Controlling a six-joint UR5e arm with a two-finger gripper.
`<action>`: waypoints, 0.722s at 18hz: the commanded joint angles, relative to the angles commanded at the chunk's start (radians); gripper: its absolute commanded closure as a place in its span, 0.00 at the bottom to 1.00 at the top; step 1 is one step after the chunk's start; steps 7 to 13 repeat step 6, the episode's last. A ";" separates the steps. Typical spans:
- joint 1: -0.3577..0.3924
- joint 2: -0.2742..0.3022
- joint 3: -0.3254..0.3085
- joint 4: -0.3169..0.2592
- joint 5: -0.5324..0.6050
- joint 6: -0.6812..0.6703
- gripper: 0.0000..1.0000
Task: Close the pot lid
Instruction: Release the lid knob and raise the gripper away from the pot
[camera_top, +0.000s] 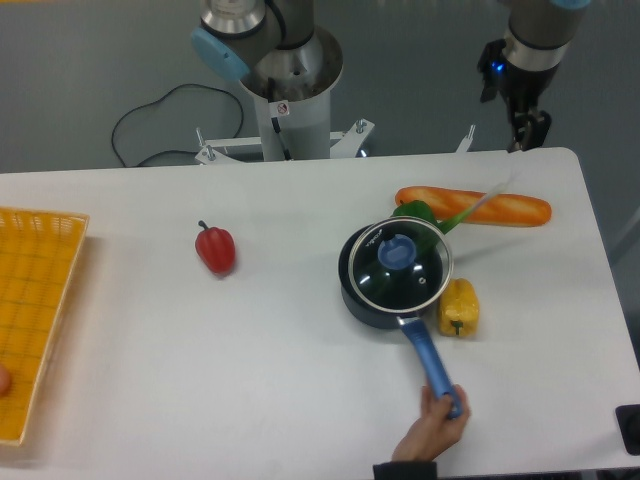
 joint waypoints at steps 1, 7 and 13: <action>0.000 0.000 0.002 0.000 -0.008 0.000 0.00; -0.003 0.003 0.003 0.000 -0.016 0.000 0.00; -0.003 0.003 0.003 0.000 -0.016 0.000 0.00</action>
